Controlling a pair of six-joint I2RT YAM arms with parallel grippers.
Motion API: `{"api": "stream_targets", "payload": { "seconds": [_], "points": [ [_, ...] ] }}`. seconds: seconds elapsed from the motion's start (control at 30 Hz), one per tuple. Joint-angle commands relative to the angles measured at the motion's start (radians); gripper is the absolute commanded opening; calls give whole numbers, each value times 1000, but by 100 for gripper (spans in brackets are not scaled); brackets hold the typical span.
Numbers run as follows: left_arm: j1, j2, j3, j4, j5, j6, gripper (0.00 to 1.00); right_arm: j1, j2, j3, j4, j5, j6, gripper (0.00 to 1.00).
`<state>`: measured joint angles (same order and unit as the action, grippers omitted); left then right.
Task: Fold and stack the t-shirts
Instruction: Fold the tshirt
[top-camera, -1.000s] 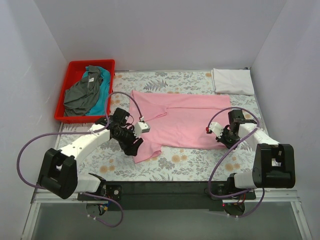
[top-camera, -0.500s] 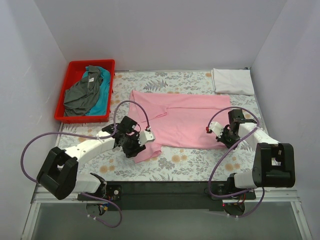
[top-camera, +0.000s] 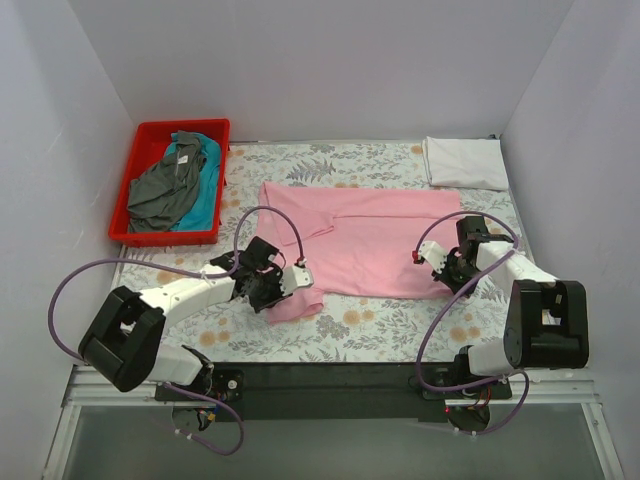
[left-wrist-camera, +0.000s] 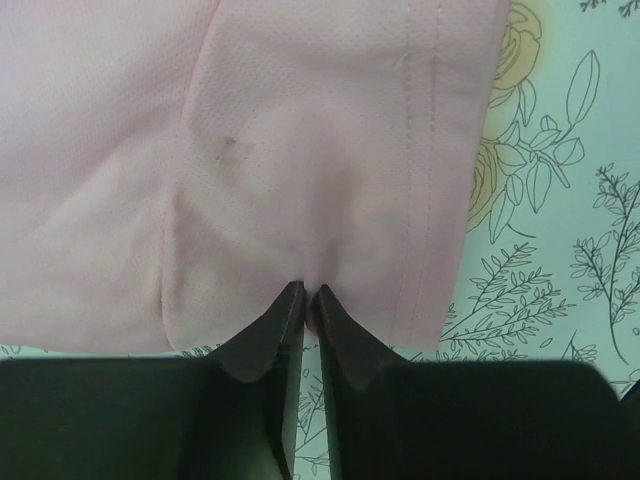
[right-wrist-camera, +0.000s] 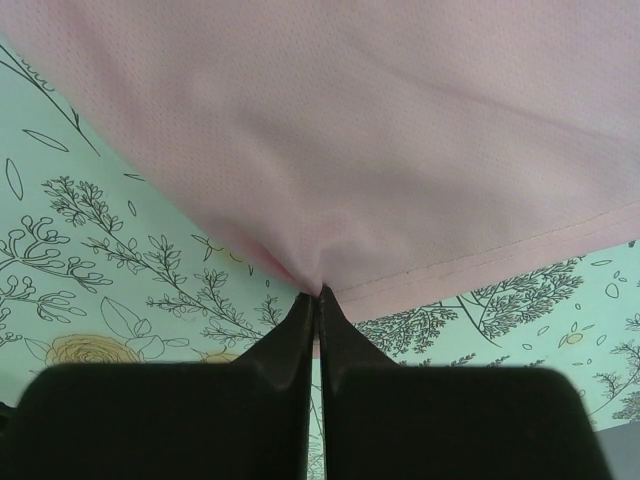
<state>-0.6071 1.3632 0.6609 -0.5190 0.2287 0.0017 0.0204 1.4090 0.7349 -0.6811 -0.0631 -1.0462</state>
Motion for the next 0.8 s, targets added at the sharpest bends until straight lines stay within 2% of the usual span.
{"api": "stream_targets", "payload": {
  "seconds": [0.0,0.03,0.07,0.3,0.47,0.77],
  "points": [
    [-19,27,-47,-76,6,26,8,1,16,9,-24,-46,-1,1],
    [-19,19,-44,-96,12,17,1,1,12,9,-34,-53,-8,1],
    [-20,1,-35,-113,21,12,0,1,5,8,-53,-55,-12,1],
    [-19,-105,54,-324,44,-23,0,-11,-146,4,-170,-76,-86,1],
    [-17,-147,161,-401,44,-34,0,-40,-191,47,-231,-81,-135,1],
    [87,-6,389,-401,50,29,0,-57,-4,262,-244,-107,-130,1]
  ]
}}
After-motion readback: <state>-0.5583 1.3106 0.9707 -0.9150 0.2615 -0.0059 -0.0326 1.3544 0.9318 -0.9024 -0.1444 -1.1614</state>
